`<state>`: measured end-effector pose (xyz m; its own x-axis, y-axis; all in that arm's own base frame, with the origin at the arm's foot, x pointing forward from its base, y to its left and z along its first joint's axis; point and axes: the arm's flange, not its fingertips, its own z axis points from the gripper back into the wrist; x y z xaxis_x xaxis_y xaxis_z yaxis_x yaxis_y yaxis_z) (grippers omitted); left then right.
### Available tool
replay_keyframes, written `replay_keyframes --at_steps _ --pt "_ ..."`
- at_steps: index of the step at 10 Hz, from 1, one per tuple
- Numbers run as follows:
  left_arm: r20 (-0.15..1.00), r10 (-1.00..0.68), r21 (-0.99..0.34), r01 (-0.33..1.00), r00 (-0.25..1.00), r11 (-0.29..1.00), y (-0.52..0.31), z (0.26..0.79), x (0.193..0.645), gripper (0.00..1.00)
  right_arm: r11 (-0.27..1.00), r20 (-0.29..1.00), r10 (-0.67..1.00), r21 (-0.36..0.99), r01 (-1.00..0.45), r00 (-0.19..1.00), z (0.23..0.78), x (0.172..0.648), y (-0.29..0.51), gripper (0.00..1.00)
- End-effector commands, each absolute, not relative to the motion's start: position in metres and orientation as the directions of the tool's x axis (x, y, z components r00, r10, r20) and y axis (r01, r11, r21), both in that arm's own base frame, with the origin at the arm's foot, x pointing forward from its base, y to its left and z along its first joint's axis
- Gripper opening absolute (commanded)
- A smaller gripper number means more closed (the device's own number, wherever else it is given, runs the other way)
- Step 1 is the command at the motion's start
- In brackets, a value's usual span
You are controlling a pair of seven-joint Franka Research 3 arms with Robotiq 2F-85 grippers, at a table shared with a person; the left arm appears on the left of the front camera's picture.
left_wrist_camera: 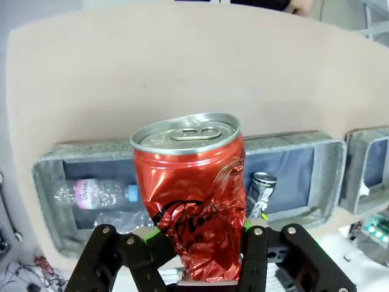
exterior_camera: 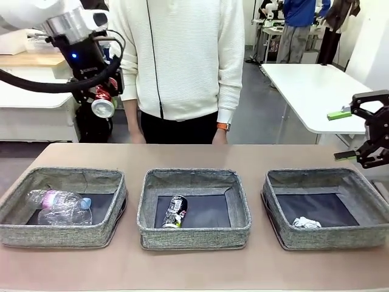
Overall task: Sort the waste into the appropriate baskets.
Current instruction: Pick up the waste item pointed out by the person.
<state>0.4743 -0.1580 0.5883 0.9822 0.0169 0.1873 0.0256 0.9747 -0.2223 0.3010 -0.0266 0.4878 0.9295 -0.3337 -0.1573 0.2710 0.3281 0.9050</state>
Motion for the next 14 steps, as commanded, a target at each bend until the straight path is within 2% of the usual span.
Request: replay_keyframes --at_steps 1,2,3,5,6,8,9,10,11,14 --pt "0.175 0.045 -0.269 0.004 0.984 0.963 -0.147 0.594 0.477 0.00 0.306 -0.175 -0.337 0.909 0.283 0.925 0.491 0.302 -0.025 1.00" --pt "0.187 0.017 -0.222 0.026 0.982 0.975 -0.158 0.588 0.474 0.25 0.306 -0.175 -0.337 0.909 0.283 0.925 0.491 0.302 -0.025 1.00" --pt "0.095 0.060 -0.295 -0.030 0.994 0.955 -0.165 0.579 0.473 0.25 0.306 -0.175 -0.337 0.909 0.283 0.925 0.491 0.302 -0.025 1.00" --pt "-0.041 0.192 -0.280 -0.196 0.980 0.940 -0.196 0.613 0.458 0.25 0.306 -0.175 -0.337 0.909 0.283 0.925 0.491 0.302 -0.025 1.00" --pt "-0.073 0.183 -0.283 -0.196 0.980 0.939 -0.217 0.637 0.446 0.25 0.306 -0.175 -0.337 0.909 0.283 0.925 0.491 0.302 -0.025 1.00" --pt "-0.037 0.155 -0.306 -0.159 0.987 0.939 -0.260 0.683 0.412 0.25 0.306 -0.175 -0.337 0.909 0.283 0.925 0.491 0.302 -0.025 1.00" --pt "0.012 0.065 -0.292 -0.058 0.998 0.955 -0.279 0.702 0.396 0.25 0.306 -0.175 -0.337 0.909 0.283 0.925 0.491 0.302 -0.025 1.00" --pt "0.051 0.075 -0.270 -0.059 0.996 0.961 -0.297 0.717 0.389 0.25 0.306 -0.175 -0.337 0.909 0.283 0.925 0.491 0.302 -0.025 1.00" --pt "0.040 0.081 -0.244 -0.069 0.996 0.967 -0.317 0.731 0.384 0.25 0.306 -0.175 -0.337 0.909 0.283 0.925 0.491 0.302 -0.025 1.00" --pt "0.066 0.013 -0.246 0.004 0.998 0.969 -0.368 0.757 0.380 0.25 0.306 -0.175 -0.337 0.909 0.283 0.925 0.491 0.302 -0.025 1.00"
